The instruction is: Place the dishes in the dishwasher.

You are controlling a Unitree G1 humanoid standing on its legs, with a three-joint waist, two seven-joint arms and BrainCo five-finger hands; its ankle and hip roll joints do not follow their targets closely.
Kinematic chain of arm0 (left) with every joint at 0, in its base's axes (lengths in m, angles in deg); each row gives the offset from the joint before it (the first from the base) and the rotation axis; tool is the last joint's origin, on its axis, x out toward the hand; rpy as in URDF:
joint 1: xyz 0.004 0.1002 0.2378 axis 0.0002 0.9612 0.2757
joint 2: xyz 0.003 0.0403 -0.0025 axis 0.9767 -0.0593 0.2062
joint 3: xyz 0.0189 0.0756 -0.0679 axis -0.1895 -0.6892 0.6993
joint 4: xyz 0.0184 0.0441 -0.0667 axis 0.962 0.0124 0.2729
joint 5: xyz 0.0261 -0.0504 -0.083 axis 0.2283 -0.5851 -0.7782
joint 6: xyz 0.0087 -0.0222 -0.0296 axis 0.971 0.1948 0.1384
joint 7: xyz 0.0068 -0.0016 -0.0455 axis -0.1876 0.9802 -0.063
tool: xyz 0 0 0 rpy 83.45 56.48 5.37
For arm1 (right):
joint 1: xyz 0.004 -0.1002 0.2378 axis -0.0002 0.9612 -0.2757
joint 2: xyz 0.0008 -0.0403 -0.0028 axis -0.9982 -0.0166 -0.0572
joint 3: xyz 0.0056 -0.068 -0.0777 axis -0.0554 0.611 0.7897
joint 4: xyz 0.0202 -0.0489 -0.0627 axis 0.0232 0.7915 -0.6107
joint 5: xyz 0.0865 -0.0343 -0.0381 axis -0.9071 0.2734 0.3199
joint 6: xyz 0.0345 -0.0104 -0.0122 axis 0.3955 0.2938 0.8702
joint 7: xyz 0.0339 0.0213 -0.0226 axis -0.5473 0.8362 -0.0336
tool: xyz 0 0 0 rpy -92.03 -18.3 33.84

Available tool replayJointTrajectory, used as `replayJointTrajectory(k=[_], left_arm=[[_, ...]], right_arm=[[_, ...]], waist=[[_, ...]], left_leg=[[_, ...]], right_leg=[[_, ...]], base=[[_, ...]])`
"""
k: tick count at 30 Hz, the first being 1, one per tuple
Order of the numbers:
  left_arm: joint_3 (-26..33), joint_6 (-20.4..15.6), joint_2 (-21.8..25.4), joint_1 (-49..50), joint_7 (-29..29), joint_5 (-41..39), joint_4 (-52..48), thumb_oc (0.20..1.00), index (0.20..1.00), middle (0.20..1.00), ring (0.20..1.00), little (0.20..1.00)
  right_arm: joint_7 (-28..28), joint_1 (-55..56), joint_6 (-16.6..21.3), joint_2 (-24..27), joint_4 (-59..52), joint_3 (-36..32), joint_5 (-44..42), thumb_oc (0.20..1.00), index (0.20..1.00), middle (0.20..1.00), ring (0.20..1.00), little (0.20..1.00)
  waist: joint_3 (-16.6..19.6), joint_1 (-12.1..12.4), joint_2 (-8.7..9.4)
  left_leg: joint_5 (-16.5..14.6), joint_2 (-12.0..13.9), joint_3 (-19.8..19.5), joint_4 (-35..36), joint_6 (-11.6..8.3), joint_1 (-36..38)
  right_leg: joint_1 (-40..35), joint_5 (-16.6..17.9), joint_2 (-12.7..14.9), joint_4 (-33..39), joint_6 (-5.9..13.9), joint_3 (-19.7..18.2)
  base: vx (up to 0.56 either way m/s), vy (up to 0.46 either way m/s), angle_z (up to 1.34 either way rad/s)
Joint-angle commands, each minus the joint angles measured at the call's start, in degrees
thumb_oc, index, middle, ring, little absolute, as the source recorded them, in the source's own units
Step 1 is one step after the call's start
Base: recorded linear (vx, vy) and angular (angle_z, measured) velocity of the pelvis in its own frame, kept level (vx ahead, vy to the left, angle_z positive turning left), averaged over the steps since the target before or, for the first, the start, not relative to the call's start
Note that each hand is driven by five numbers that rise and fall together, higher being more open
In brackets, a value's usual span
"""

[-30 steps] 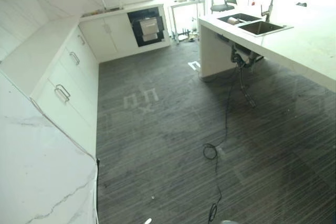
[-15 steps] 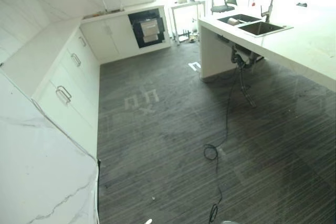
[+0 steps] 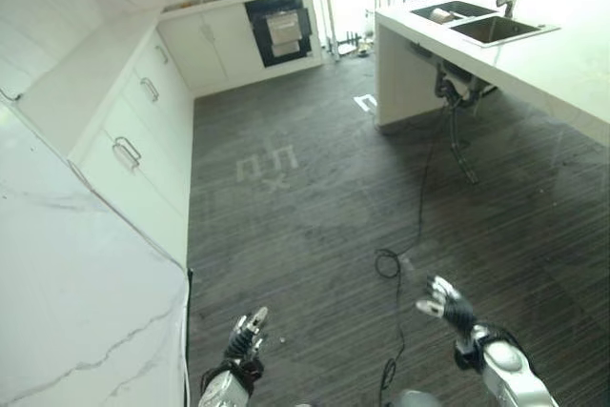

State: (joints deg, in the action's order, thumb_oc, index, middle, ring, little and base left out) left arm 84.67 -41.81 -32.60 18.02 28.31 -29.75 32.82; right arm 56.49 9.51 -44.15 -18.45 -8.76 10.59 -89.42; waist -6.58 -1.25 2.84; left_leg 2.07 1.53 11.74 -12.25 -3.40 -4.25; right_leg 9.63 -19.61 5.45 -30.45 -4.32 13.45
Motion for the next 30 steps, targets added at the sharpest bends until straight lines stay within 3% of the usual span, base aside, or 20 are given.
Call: replayJointTrajectory(k=[1, 2, 4, 5, 7, 9, 13, 16, 17, 18, 19, 21, 23, 24, 26, 27, 28, 29, 30], left_arm=[[2.26, -3.98, 0.95, -1.53, 2.55, -3.72, 1.74, 1.0, 1.0, 1.0, 1.0, 1.0], [2.25, -4.13, 0.74, -1.14, 2.52, -3.82, 1.09, 1.0, 1.0, 1.0, 1.0, 1.0], [2.56, -4.35, 0.03, -0.08, 2.64, -3.97, 0.04, 1.0, 1.0, 1.0, 1.0, 1.0], [2.31, -4.69, -0.31, 0.99, 2.97, -4.14, -1.42, 1.0, 1.0, 1.0, 1.0, 1.0], [1.84, -6.11, -0.3, 3.51, 5.94, -3.08, -3.21, 1.0, 1.0, 1.0, 1.0, 1.0], [3.13, -5.52, -0.26, 4.11, 7.08, -3.6, -2.98, 1.0, 1.0, 1.0, 1.0, 1.0], [2.28, -4.71, 1.34, 2.27, 7.17, -1.48, -4.39, 1.0, 1.0, 1.0, 1.0, 1.0], [1.15, -3.82, 2.59, 0.67, 7.17, -1.3, -5.52, 1.0, 1.0, 1.0, 1.0, 1.0], [0.7, -3.67, 2.99, 0.12, 7.37, -1.53, -6.2, 1.0, 1.0, 1.0, 1.0, 1.0], [-0.07, -3.7, 3.47, -0.53, 7.27, -1.37, -7.05, 1.0, 1.0, 1.0, 1.0, 1.0], [-0.83, -3.62, 3.77, -0.98, 6.6, -1.39, -8.11, 1.0, 1.0, 1.0, 1.0, 1.0], [-1.68, -3.48, 4.13, -1.23, 6.12, -1.84, -10.1, 1.0, 1.0, 1.0, 1.0, 1.0], [-2.83, -3.81, 4.17, -0.92, 4.52, -0.57, -13.0, 1.0, 1.0, 1.0, 1.0, 1.0], [-3.3, -3.18, 4.69, -0.95, 3.95, -0.63, -14.76, 1.0, 1.0, 1.0, 1.0, 1.0], [-3.09, -1.9, 4.88, -1.13, 3.93, -0.89, -16.51, 1.0, 1.0, 1.0, 1.0, 1.0], [-2.79, -0.71, 5.13, -1.13, 4.1, -0.88, -17.25, 1.0, 1.0, 1.0, 1.0, 1.0], [-2.73, -0.52, 5.16, -1.11, 4.37, -0.72, -17.45, 1.0, 1.0, 1.0, 1.0, 1.0], [-2.76, 0.39, 5.3, -0.63, 5.16, -0.23, -19.02, 1.0, 1.0, 1.0, 1.0, 1.0], [-2.97, 0.42, 5.51, -0.45, 5.38, -0.23, -19.35, 1.0, 1.0, 1.0, 1.0, 1.0]], right_arm=[[0.87, -1.87, 3.12, 0.26, 4.1, -3.4, -0.9, 1.0, 1.0, 1.0, 1.0, 1.0], [0.53, -1.87, 3.4, 0.21, 3.61, -3.81, -0.66, 1.0, 1.0, 1.0, 1.0, 1.0], [0.75, -1.25, 3.53, 0.22, 2.34, -4.7, -0.82, 1.0, 1.0, 1.0, 1.0, 1.0], [1.15, 0.2, 3.6, 0.63, 0.28, -5.35, -0.88, 1.0, 1.0, 1.0, 1.0, 1.0], [2.97, 3.55, 6.76, 2.65, -3.5, -7.56, 0.35, 1.0, 1.0, 1.0, 1.0, 1.0], [2.97, 3.53, 8.05, 4.3, -5.38, -7.75, 0.78, 1.0, 1.0, 1.0, 1.0, 1.0], [1.54, 3.56, 7.13, 3.33, -8.05, -8.25, -0.03, 1.0, 1.0, 1.0, 1.0, 1.0], [0.03, 3.08, 6.52, 2.54, -9.41, -8.17, -0.41, 1.0, 1.0, 1.0, 1.0, 1.0], [-0.68, 2.79, 6.31, 2.08, -9.78, -8.03, -0.44, 1.0, 1.0, 1.0, 1.0, 1.0], [-2.22, 2.52, 6.3, 1.48, -9.93, -7.96, -0.24, 1.0, 1.0, 1.0, 1.0, 1.0], [-2.89, 2.68, 6.14, 0.99, -10.26, -8.24, -0.48, 1.0, 1.0, 1.0, 1.0, 1.0], [-3.42, 3.25, 6.64, 0.68, -10.94, -8.41, -1.27, 1.0, 1.0, 1.0, 1.0, 1.0], [-3.96, 3.06, 8.27, 0.15, -10.23, -7.7, -0.72, 1.0, 1.0, 1.0, 1.0, 1.0], [-4.32, 3.05, 8.4, 0.66, -10.84, -7.9, -1.34, 1.0, 1.0, 1.0, 1.0, 1.0], [-3.85, 4.48, 8.87, 1.01, -12.33, -8.88, -2.21, 1.0, 1.0, 1.0, 1.0, 1.0], [-3.21, 5.81, 9.5, 1.22, -12.77, -9.51, -2.24, 1.0, 1.0, 1.0, 1.0, 1.0], [-3.02, 6.4, 9.84, 1.36, -12.82, -9.67, -2.59, 1.0, 1.0, 1.0, 1.0, 1.0], [-2.52, 8.11, 10.89, 1.49, -12.73, -10.51, -3.68, 1.0, 1.0, 1.0, 1.0, 1.0], [-2.48, 8.5, 11.15, 1.46, -12.58, -10.81, -3.69, 1.0, 1.0, 1.0, 1.0, 1.0]], waist=[[-3.83, -0.42, 0.91], [-3.98, -0.71, 0.8], [-4.25, -1.73, -0.58], [-3.91, -2.44, -2.06], [-3.74, -3.12, -3.23], [-2.9, -2.97, -3.06], [-1.05, -2.99, -3.41], [-1.03, -3.59, -3.71], [-1.1, -3.91, -3.99], [-1.24, -4.19, -3.93], [-1.48, -4.4, -4.19], [-1.91, -4.61, -4.51], [-2.77, -4.52, -4.85], [-3.2, -4.64, -4.62], [-3.7, -5.3, -3.73], [-3.78, -5.78, -2.56], [-4.0, -5.94, -1.83], [-4.34, -6.78, 0.25], [-4.51, -6.98, 0.41]], left_leg=[[-1.8, -0.16, 1.86, -11.39, -1.17, -2.55], [-1.2, 1.23, 3.36, -7.18, -1.17, -1.86], [-4.32, 5.36, 5.06, -4.93, -1.11, -2.5], [-3.68, 9.2, 5.51, -4.93, -1.61, -5.4], [0.57, 14.39, 4.29, -4.93, -4.0, -8.85], [-3.64, 13.22, 4.89, -4.93, -3.18, -7.32], [-7.26, 10.49, 4.71, -4.93, -0.94, -6.07], [-8.43, 9.15, 4.12, -4.93, 0.63, -5.32], [-8.93, 8.66, 3.63, -4.93, 1.32, -5.13], [-9.51, 7.37, 3.15, -4.93, 2.31, -5.0], [-10.08, 6.24, 2.72, -4.93, 3.14, -4.72], [-11.05, 4.57, 1.88, -4.93, 4.22, -4.01], [-11.82, 3.58, 1.39, -4.93, 4.67, -2.73], [-11.4, 3.17, 0.9, -4.93, 4.33, -2.37], [-12.0, 2.22, 0.66, -4.93, 4.39, -1.06], [-13.84, 1.08, 0.27, -4.93, 4.25, 0.71], [-14.53, 0.38, 0.34, -4.93, 4.41, 1.42], [-16.13, -1.92, -0.14, -4.93, 4.99, 3.05], [-16.85, -2.25, -0.62, -4.93, 5.1, 3.84]], right_leg=[[-8.26, 7.16, -0.78, 13.26, 5.15, -0.54], [-8.62, 7.13, -0.86, 13.26, 5.48, -0.42], [-9.68, 6.41, -1.77, 13.26, 6.27, 0.46], [-9.46, 6.67, -2.74, 13.26, 6.16, 1.61], [-11.08, 5.31, -3.13, 13.26, 6.06, 2.25], [-13.56, 4.51, -1.23, 13.26, 7.17, 2.03], [-15.61, 4.99, 0.33, 13.26, 8.78, 2.87], [-16.75, 9.89, 0.65, 13.26, 10.49, 3.88], [-17.37, 13.06, 0.33, 13.26, 11.52, 3.95], [-15.84, 15.74, 1.01, 9.11, 12.53, 3.08], [-13.22, 19.47, 2.49, -0.61, 12.96, 1.84], [-7.48, 22.18, 3.52, -10.93, 12.74, 0.35], [-1.88, 22.38, 4.99, -15.28, 11.76, 1.22], [-2.5, 20.12, 1.56, -7.59, 11.07, 2.87], [-4.16, 19.89, -0.9, 4.87, 10.85, 5.01], [-3.71, 20.46, -0.57, 13.26, 11.61, 5.15], [-1.92, 20.23, 0.45, 13.26, 11.86, 4.91], [5.82, 21.85, 3.9, 13.26, 12.65, 1.91], [8.01, 21.83, 4.6, 13.26, 12.85, 0.56]], base=[[0.22, 0.008, 0.14], [0.29, 0.072, 0.19], [0.23, 0.181, 0.15], [0.25, 0.208, 0.2], [0.46, 0.328, 0.46], [0.58, 0.451, -0.31], [0.34, 0.283, -0.23], [0.23, 0.188, 0.23], [0.25, 0.227, 0.35], [0.26, 0.287, 0.23], [0.21, 0.273, 0.1], [0.16, 0.251, 0.25], [0.17, 0.147, 0.3], [0.23, -0.037, 0.09], [0.33, -0.143, 0.03], [0.34, -0.154, 0.27], [0.45, -0.245, 0.35], [0.37, -0.225, 0.45], [0.53, -0.266, 0.13]])
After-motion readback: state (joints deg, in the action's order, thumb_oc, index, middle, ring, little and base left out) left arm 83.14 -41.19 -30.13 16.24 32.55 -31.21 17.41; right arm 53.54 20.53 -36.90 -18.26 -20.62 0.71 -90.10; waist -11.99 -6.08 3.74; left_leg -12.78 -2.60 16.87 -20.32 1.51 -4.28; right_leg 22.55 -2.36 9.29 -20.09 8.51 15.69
